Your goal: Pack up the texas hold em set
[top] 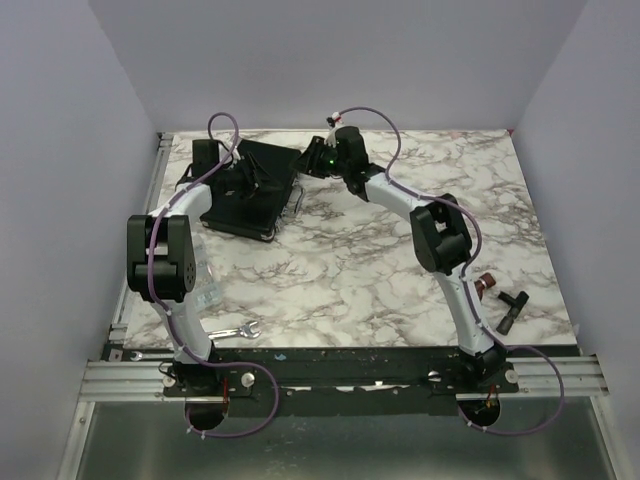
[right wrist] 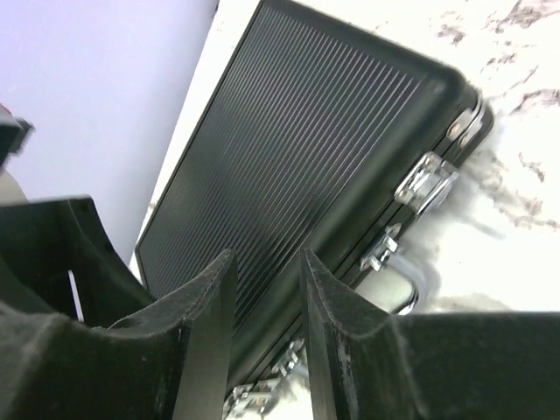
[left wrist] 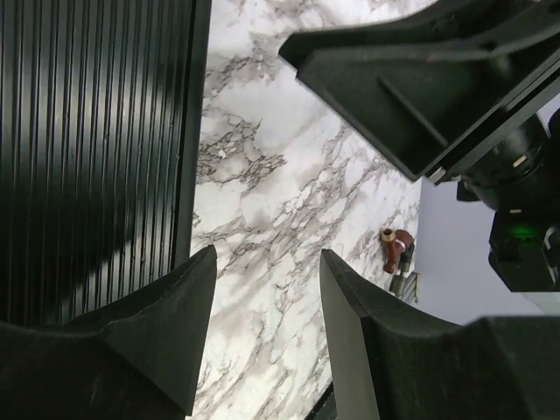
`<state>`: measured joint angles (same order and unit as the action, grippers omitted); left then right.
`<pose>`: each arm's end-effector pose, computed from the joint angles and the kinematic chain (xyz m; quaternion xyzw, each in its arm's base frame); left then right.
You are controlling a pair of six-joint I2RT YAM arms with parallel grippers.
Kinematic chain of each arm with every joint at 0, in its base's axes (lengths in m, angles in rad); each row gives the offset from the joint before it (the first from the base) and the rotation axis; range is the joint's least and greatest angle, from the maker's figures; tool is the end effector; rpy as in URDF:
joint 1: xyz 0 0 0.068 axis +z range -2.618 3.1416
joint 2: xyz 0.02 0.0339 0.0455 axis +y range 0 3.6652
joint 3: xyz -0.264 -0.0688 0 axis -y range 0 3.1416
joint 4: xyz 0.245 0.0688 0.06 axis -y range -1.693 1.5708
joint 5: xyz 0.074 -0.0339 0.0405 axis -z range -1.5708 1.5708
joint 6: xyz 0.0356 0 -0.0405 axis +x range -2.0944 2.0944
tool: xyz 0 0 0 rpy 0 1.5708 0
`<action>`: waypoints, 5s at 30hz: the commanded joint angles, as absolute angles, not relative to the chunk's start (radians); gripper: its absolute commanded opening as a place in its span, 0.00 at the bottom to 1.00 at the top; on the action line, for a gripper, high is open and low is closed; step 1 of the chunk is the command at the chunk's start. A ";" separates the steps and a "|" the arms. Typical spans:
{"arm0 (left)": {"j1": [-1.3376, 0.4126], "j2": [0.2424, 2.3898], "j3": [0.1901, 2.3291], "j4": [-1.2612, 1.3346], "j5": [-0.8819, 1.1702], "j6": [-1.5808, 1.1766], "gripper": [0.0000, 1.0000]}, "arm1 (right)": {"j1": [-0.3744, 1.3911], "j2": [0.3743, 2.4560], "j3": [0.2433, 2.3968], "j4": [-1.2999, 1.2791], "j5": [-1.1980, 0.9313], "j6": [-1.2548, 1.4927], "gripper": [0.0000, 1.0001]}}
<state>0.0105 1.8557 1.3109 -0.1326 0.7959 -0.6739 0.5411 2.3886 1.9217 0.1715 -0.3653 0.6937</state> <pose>0.4121 -0.0211 0.2292 -0.1213 0.8394 -0.4601 0.2627 0.4743 0.2999 0.2061 -0.0476 0.7960 0.4579 0.3929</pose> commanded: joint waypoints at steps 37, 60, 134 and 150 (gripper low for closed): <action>0.014 1.960 1.315 -0.269 0.696 -0.701 0.49 | 0.411 2.702 1.920 0.461 -0.515 0.993 0.06; 0.013 1.956 1.320 -0.272 0.701 -0.698 0.49 | 0.408 2.718 2.095 0.496 -0.559 1.061 0.63; 0.013 1.952 1.331 -0.280 0.707 -0.693 0.48 | 0.504 2.454 1.345 0.588 -0.618 1.108 0.63; 0.014 1.947 1.329 -0.276 0.707 -0.695 0.48 | 0.608 2.513 1.350 0.667 -0.616 1.174 0.18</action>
